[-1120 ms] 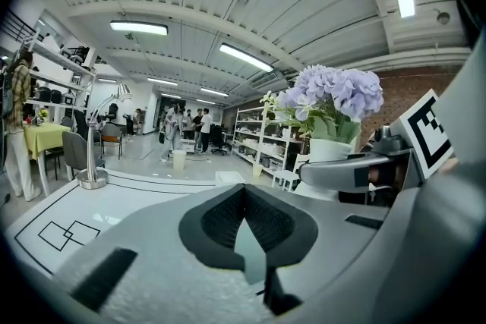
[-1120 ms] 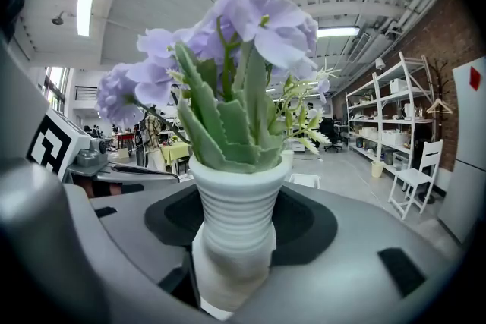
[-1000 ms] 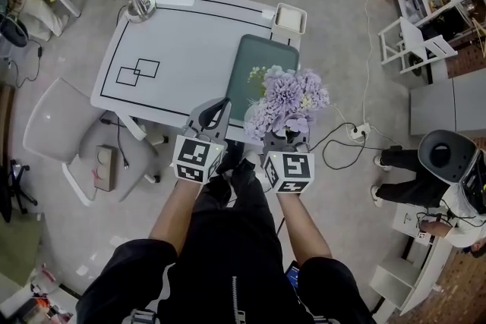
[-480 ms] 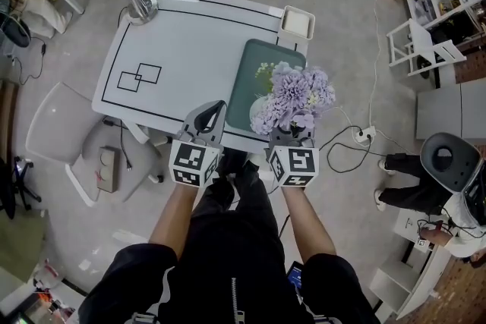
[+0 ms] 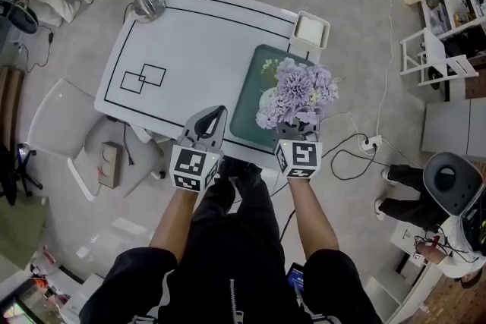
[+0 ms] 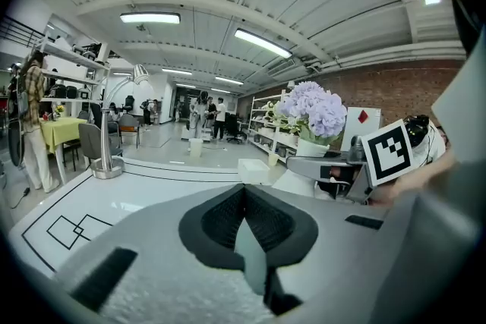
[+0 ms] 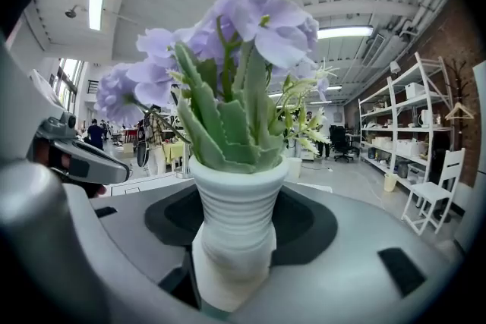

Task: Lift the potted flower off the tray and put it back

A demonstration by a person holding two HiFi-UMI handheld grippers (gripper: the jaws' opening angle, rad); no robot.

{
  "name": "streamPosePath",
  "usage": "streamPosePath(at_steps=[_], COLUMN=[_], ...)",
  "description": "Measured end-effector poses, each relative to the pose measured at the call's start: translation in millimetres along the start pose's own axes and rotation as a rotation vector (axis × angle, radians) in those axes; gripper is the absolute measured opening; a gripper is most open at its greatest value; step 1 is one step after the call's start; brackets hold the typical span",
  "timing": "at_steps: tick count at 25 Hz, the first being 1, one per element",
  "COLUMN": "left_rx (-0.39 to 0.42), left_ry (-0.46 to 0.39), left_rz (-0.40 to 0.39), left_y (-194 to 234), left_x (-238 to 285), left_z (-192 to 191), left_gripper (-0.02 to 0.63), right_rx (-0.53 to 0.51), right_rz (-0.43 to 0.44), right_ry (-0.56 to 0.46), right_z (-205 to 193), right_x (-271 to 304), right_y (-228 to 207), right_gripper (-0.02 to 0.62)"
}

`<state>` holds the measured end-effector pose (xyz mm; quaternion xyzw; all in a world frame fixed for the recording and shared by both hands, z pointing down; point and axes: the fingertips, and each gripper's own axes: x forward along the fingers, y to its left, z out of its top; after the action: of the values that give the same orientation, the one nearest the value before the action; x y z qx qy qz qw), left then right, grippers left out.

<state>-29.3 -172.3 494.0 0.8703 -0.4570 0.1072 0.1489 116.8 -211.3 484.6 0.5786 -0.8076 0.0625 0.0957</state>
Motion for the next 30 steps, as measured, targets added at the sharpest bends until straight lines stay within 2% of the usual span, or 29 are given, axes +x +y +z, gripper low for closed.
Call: streamPosePath(at_steps=[15, 26, 30], left_rx=[-0.01, -0.015, -0.016], left_ry=[0.07, 0.086, 0.087], left_rz=[0.065, 0.078, 0.067], left_y=[25, 33, 33], left_x=[15, 11, 7], left_z=[-17, -27, -31], left_gripper=[0.005, 0.005, 0.005], right_rx=[-0.005, -0.021, -0.014], right_rz=[0.015, 0.02, 0.048], right_ry=[0.007, -0.012, -0.005], right_z=[-25, -34, -39], right_x=[63, 65, 68], right_y=[-31, -26, -19], right_gripper=[0.242, 0.242, 0.243])
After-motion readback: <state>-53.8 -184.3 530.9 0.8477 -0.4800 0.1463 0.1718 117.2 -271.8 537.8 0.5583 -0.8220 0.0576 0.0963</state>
